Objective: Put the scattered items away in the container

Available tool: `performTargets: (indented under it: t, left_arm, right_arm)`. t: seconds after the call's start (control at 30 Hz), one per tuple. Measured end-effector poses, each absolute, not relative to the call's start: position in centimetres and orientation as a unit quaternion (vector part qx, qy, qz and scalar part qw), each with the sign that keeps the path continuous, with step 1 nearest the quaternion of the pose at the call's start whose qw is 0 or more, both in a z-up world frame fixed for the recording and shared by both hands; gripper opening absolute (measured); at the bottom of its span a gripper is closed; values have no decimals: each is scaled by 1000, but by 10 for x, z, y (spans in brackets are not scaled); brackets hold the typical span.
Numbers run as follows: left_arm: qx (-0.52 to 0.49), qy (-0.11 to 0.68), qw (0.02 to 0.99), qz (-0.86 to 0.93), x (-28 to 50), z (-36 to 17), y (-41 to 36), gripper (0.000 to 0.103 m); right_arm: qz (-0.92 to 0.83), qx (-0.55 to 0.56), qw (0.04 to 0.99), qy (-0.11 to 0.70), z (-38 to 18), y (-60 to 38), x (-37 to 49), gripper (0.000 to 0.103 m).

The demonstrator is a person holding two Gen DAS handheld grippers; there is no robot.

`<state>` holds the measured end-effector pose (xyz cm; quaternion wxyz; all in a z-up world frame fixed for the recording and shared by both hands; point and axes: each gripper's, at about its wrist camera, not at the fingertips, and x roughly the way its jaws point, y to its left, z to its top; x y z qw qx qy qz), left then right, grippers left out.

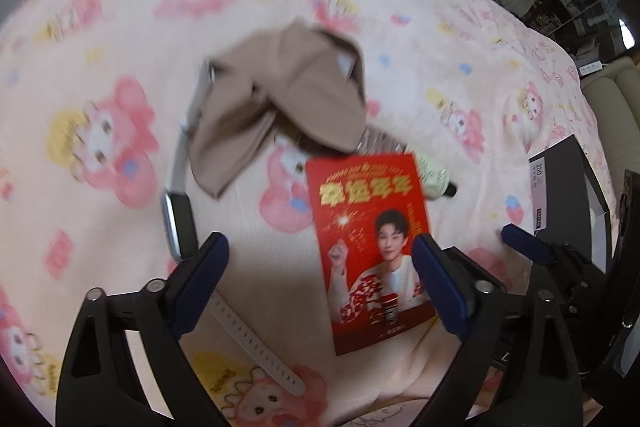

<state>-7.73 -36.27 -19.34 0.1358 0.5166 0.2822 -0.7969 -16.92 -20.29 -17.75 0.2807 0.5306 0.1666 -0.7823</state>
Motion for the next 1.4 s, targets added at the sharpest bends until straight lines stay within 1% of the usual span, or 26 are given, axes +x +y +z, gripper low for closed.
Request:
performTargets:
  t: [0.17,0.2,0.23,0.33,0.37,0.4,0.43,0.47,0.5,0.57,0.63,0.67,0.7,0.87,1.07,1.13,1.23,1.4]
  left_arm:
    - [523,340,97,-776,-77,-215,-372,73]
    - [523,345,99,-773,-76,-216,-374,67]
    - [524,351,102,-770,-75,-217,-375,64]
    - [522,357,96,-769,-74,-217,-374,62]
    - [522,356,94,-770,-75,-216,-372,61]
    - [522,353,93,-771,-75,-215,-370,57]
    - [523,350,91,-772,-75,-213,-368,53]
    - [523,348,88,-773,-76,-213,-367,50]
    - [524,345,84,-774,-76,-212,-368,45]
    - [527,338,74,-776,-79,-210,-364,41]
    - [533,325,70,-778,-81,-206,-359,38]
    - [535,317,71,-779,-81,-203,-356,38]
    - [536,310,74,-782,-79,-200,-353,38]
    - [516,319,59,-793,-68,-175,-345,38]
    - [480,314,20,-819,-49,-122,-311,38]
    - [473,307,2,-826,-42,-104,-294,38]
    - [472,290,-26,-832,-38,-88,-259,38]
    - [489,264,-71,-828,-29,-87,-192,39]
  right_arm:
    - [-753,563,310,145,-199,-212,-172,81]
    - [-745,571,314,141,-204,-214,-172,81]
    - [-742,575,316,138,-208,-216,-173,81]
    - [-742,573,324,125,-208,-217,-172,80]
    - [-741,573,327,122,-206,-216,-172,76]
    - [-739,574,331,120,-205,-217,-171,74]
    - [-738,574,334,119,-203,-217,-170,69]
    - [-736,573,340,119,-201,-218,-169,61]
    - [-733,574,346,117,-199,-218,-167,58]
    - [-723,578,362,109,-196,-220,-165,47]
    - [-717,579,373,103,-194,-222,-162,43]
    - [-718,577,376,102,-194,-222,-159,37]
    - [-718,576,378,103,-191,-223,-157,37]
    - [-735,556,377,96,-167,-214,-149,36]
    - [-759,525,381,57,-121,-177,-132,36]
    - [-763,518,386,38,-103,-142,-121,36]
    - [-763,519,386,7,-94,-103,-105,36]
    - [-783,508,359,-26,-82,-35,-79,36]
